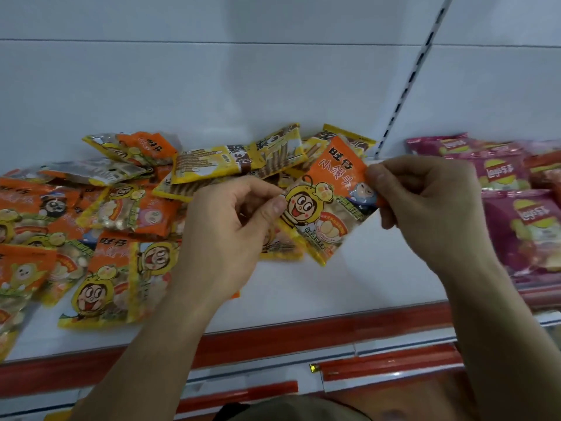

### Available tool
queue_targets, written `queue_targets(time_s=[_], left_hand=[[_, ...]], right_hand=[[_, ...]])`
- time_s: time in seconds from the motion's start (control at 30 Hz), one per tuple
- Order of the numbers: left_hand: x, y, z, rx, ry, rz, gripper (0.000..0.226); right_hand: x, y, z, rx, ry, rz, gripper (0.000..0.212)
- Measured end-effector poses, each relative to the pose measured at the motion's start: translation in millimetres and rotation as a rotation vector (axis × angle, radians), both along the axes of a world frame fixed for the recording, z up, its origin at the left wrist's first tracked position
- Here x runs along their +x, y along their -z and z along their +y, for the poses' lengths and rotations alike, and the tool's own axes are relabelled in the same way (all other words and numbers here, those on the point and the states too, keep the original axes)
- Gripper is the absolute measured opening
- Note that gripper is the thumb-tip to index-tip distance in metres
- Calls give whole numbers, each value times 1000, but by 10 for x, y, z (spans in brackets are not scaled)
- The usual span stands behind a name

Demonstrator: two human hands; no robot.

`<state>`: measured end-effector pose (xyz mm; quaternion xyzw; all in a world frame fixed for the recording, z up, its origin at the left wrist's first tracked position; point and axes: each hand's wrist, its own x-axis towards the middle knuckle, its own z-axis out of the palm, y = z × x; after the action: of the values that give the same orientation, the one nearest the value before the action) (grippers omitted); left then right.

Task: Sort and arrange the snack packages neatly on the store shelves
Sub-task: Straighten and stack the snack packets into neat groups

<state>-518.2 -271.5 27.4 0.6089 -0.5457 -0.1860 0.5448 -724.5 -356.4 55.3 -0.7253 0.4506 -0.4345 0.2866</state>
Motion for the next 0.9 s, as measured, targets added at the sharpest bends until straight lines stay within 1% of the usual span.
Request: queue_targets(time_s=[0.1,0.17,0.27,0.33,0.37,0.47,0.57,0.63,0.73,0.8,0.9], left_hand=[[-294,-33,-119,6,53,55,16],[-463,-52,-221,19,85,42,16],[-705,-63,-367,26,174,-70,15],[-901,-90,-457,9,201,-165,13],[-988,-94,-515,11,190,-202,12],[-1154,-57,-735,101,135,-246,10],[-1265,34,-952,201,74,-251,9],[-1352,92,-1088,228,15,-303,9],[-1451,218,-1286,262,-67,-414,7],[-1488,313,-1379,273,-111,-478,8],[-1529,392,-1473,300,-158,-577,8]], right_hand=[[-320,-187,-178,-59,63,110,18],[-541,-325,-281,-54,60,191,16],[-799,-528,-458,-65,4,400,14],[-902,-639,-647,-106,-16,591,13],[-934,-688,-765,-115,-34,665,12],[-1005,-748,-1212,-41,-171,727,7],[-999,-667,-1657,2,-286,816,13],[-923,-571,-1874,-41,-294,849,12],[-745,-415,-2071,-164,-297,903,11],[-607,-309,-2159,-230,-307,975,12],[-466,-189,-2255,-306,-257,1102,15]])
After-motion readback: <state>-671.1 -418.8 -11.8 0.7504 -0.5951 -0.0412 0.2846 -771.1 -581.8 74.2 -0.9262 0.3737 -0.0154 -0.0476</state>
